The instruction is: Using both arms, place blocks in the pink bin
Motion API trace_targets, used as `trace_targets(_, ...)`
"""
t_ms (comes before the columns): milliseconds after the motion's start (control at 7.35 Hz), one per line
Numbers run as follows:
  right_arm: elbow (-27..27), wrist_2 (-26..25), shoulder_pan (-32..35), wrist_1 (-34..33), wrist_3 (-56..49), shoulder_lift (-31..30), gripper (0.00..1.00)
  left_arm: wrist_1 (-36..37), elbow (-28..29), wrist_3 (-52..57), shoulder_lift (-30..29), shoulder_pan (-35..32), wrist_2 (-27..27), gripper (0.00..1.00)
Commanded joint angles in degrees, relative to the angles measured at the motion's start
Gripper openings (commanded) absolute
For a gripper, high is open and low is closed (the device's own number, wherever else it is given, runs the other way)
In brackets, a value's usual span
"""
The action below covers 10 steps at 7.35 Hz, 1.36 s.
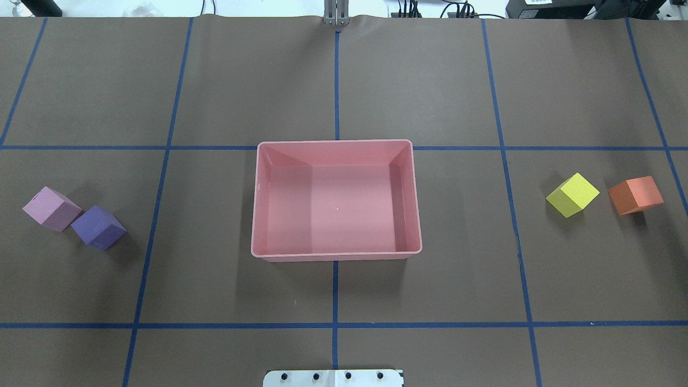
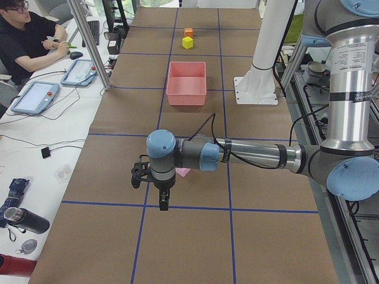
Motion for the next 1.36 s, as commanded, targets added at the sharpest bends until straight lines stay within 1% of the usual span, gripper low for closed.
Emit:
trace_targets(0, 0.02, 0.01, 0.00, 0.00, 0.01, 0.01, 1.00, -0.18, -0.08, 0.08, 0.16, 0.02, 0.01, 1.00)
trace_targets(408, 1.07, 0.01, 0.00, 0.09, 0.01, 0.27, 1.00, -1.31, 0.44, -0.01, -0.54, 0.37, -0.08, 1.00)
trace_targets(544, 3.43, -0.08, 0.00, 0.09, 0.71, -0.08, 1.00, -4.28, 0.96, -1.13, -0.63, 3.68, -0.43, 1.00)
trace_targets(816, 5.02, -0.25, -0.26, 2.10, 2.20, 0.09, 1.00, -9.65, 1.23, -2.36, -0.63, 7.47, -0.52, 1.00)
trace_targets(952, 6.77, -0.34, -2.27, 1.93, 2.38, 0.44, 1.00, -9.32, -0.07, -3.86, -3.24, 8.62, -0.52, 1.00)
trace_targets(1088, 7.14, 0.53, -2.98, 2.02, 2.47, 0.62, 1.00, -9.41, -0.43, -5.09, -5.62, 8.90, -0.52, 1.00)
trace_targets(1224, 7.23, 0.45, -4.29, 2.11, 2.56, 0.53, 1.00, -9.84, -0.44, -8.15, -5.99, 10.90, -2.35, 1.00)
